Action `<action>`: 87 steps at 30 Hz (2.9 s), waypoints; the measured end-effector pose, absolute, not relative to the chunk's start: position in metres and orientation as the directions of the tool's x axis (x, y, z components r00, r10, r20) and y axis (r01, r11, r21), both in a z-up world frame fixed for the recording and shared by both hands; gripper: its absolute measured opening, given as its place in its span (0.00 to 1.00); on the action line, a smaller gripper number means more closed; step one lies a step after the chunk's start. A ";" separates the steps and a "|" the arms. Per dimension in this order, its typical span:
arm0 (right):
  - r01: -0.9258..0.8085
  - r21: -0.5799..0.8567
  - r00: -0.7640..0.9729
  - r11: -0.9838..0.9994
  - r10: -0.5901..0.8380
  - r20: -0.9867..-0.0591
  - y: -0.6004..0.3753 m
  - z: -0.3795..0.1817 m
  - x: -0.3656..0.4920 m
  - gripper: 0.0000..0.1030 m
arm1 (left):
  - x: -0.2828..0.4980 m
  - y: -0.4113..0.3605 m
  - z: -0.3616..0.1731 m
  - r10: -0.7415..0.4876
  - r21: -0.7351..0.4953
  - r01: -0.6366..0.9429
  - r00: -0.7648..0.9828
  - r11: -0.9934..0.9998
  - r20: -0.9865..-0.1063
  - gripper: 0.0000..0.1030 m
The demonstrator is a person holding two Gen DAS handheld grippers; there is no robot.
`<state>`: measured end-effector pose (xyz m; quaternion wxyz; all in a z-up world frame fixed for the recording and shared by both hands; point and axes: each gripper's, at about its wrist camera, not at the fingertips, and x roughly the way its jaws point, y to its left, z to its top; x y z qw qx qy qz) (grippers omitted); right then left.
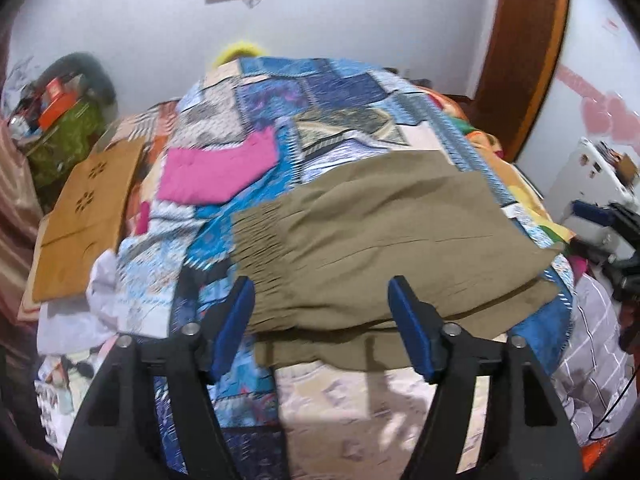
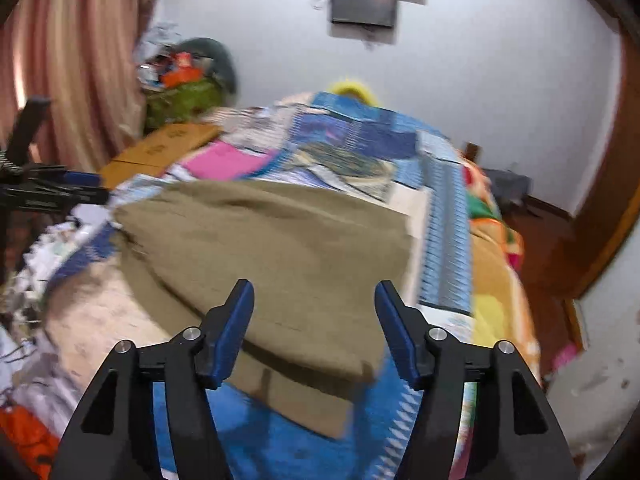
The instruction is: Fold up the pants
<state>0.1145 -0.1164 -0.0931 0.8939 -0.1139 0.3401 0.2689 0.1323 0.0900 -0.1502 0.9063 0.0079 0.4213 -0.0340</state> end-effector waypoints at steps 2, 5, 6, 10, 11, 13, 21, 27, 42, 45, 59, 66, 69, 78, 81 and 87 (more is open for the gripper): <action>-0.600 0.017 0.586 0.800 0.454 -0.672 -0.102 -0.098 0.113 0.62 | 0.136 0.074 -0.153 -0.068 -0.004 0.102 0.636 0.995 -0.769 0.78; -0.632 0.042 0.533 0.774 0.474 -0.701 -0.082 -0.115 0.116 0.62 | 0.139 0.057 -0.163 -0.079 0.002 0.128 0.620 0.992 -0.781 0.86; -0.645 0.041 0.513 0.763 0.471 -0.717 -0.075 -0.125 0.117 0.62 | 0.139 0.053 -0.167 -0.087 -0.002 0.138 0.610 0.990 -0.788 0.86; -0.668 0.034 0.449 0.743 0.440 -0.777 -0.059 -0.159 0.121 0.62 | 0.143 0.034 -0.189 -0.104 -0.003 0.182 0.550 0.983 -0.828 0.86; -0.668 0.037 0.439 0.743 0.434 -0.786 -0.058 -0.165 0.122 0.62 | 0.143 0.031 -0.193 -0.097 0.007 0.186 0.545 0.983 -0.833 0.86; -0.664 0.070 0.429 0.745 0.455 -0.780 -0.061 -0.170 0.125 0.62 | 0.143 0.025 -0.199 -0.086 0.029 0.200 0.540 0.979 -0.837 0.86; -0.638 0.130 0.427 0.759 0.489 -0.761 -0.065 -0.164 0.137 0.20 | 0.153 0.015 -0.211 0.013 0.146 0.192 0.562 0.970 -0.827 0.87; -0.642 0.117 0.471 0.758 0.510 -0.719 -0.068 -0.146 0.132 0.09 | 0.155 0.020 -0.202 0.037 0.169 0.164 0.601 0.972 -0.798 0.59; -0.640 0.174 0.453 0.749 0.550 -0.702 -0.087 -0.142 0.105 0.08 | 0.119 0.035 -0.189 -0.097 0.002 0.158 0.617 0.987 -0.781 0.27; -0.619 0.205 0.440 0.758 0.551 -0.709 -0.092 -0.148 0.102 0.08 | 0.114 0.038 -0.196 -0.117 -0.034 0.152 0.585 0.988 -0.802 0.27; -0.395 0.215 0.589 0.893 0.426 -0.687 -0.167 -0.121 0.104 0.55 | 0.108 0.120 -0.166 0.004 -0.105 -0.121 0.671 0.987 -0.742 0.81; -0.234 0.226 0.612 0.945 0.324 -0.721 -0.203 -0.135 0.113 0.55 | 0.133 0.145 -0.200 -0.005 -0.149 -0.201 0.579 0.968 -0.815 0.81; -0.195 0.266 0.576 0.944 0.329 -0.748 -0.209 -0.152 0.114 0.55 | 0.136 0.144 -0.218 -0.041 -0.177 -0.199 0.545 0.964 -0.837 0.81; -0.203 0.388 0.484 0.899 0.436 -0.758 -0.189 -0.185 0.113 0.45 | 0.134 0.141 -0.231 -0.186 -0.313 -0.156 0.535 0.937 -0.824 0.75; -0.209 0.354 0.497 0.912 0.411 -0.764 -0.185 -0.187 0.109 0.30 | 0.132 0.138 -0.229 -0.168 -0.282 -0.136 0.541 0.950 -0.824 0.65; -0.255 0.291 0.513 0.922 0.384 -0.768 -0.186 -0.181 0.101 0.14 | 0.129 0.143 -0.222 -0.141 -0.253 -0.126 0.562 0.959 -0.815 0.54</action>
